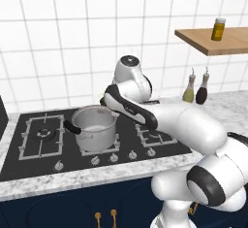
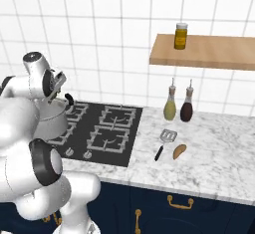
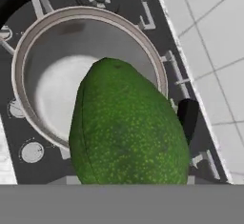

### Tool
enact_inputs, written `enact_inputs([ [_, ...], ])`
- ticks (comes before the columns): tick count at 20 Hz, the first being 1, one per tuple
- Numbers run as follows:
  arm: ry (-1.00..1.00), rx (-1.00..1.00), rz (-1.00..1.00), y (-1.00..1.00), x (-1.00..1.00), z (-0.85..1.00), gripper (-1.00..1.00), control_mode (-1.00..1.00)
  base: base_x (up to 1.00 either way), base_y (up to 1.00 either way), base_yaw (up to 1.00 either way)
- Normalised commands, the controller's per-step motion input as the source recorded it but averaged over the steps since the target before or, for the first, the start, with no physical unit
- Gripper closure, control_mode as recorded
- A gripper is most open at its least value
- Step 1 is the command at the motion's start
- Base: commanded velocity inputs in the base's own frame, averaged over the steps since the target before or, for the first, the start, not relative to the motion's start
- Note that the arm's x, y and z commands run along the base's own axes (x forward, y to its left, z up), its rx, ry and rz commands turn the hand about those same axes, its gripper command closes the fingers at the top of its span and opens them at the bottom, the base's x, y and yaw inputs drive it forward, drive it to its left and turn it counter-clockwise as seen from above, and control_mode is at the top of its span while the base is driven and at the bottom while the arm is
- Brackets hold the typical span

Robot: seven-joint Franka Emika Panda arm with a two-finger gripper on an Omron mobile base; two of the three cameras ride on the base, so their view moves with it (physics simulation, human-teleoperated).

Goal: Put the avocado and sweet potato in the pot. Retrieve the spatula and lightly stir the vegetables in the pot.

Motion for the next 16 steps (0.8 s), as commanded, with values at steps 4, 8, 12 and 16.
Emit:
enact_inputs([
  [4,0.52,-0.11,0.21,1.00,0.67,-0.42,1.00,-1.00,0.00,0.00,0.00],
  [8,0.22,-0.19,0.07,0.75,0.98,-0.66,1.00,-1.00,0.00,0.00,0.00],
  [12,0.08,-0.23,0.01,0.29,0.46,-0.93,1.00,-1.00,0.00,0.00,0.00],
  [16,-0.24,-0.09,0.01,0.05,-0.04,-0.86,1.00,-1.00,0.00,0.00,0.00],
])
